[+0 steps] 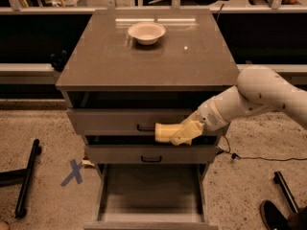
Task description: Place sponge into bottom drawer
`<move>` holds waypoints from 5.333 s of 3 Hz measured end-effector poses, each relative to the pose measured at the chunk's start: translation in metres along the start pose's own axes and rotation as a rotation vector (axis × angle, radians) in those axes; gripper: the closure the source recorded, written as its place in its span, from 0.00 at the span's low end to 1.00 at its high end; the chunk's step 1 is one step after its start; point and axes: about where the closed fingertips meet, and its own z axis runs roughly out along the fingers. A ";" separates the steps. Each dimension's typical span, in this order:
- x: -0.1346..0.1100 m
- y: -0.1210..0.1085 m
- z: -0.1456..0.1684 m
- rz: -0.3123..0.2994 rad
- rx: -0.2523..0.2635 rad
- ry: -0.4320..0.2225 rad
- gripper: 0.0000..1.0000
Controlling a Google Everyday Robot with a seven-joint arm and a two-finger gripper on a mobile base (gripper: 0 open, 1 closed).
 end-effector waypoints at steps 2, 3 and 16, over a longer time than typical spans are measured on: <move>0.036 0.009 0.053 0.052 -0.123 0.062 1.00; 0.064 0.003 0.069 0.129 -0.079 0.088 1.00; 0.263 -0.110 0.399 0.356 -0.144 0.082 0.43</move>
Offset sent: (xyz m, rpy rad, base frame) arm -0.0176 0.0152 -0.0471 0.0088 0.1104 0.0480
